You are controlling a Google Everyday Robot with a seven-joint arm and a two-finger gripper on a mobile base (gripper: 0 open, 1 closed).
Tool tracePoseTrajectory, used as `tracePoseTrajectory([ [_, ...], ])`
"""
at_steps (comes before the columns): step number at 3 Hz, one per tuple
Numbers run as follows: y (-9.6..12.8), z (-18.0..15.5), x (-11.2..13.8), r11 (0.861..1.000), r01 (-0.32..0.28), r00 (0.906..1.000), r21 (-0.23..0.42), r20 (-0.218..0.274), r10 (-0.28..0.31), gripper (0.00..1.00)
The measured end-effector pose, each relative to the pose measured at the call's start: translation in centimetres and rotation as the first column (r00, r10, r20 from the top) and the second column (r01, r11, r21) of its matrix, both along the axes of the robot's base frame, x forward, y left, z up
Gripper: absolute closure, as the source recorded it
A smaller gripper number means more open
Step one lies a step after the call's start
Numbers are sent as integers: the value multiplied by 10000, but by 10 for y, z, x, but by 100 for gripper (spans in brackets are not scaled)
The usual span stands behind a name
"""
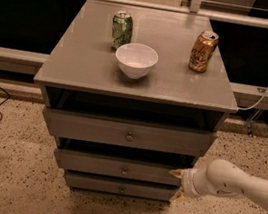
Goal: Open middle drawer
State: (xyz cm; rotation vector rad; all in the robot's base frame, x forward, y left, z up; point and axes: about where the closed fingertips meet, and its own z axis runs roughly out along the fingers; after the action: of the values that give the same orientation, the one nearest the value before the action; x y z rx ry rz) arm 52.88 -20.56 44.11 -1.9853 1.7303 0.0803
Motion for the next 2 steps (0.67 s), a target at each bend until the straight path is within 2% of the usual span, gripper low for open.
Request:
tracePoseTrajectory([
  [1, 8, 19, -34, 10000, -24, 9994, -48, -348, 22, 27],
  [2, 9, 18, -37, 10000, -69, 9992, -66, -390, 67, 8],
])
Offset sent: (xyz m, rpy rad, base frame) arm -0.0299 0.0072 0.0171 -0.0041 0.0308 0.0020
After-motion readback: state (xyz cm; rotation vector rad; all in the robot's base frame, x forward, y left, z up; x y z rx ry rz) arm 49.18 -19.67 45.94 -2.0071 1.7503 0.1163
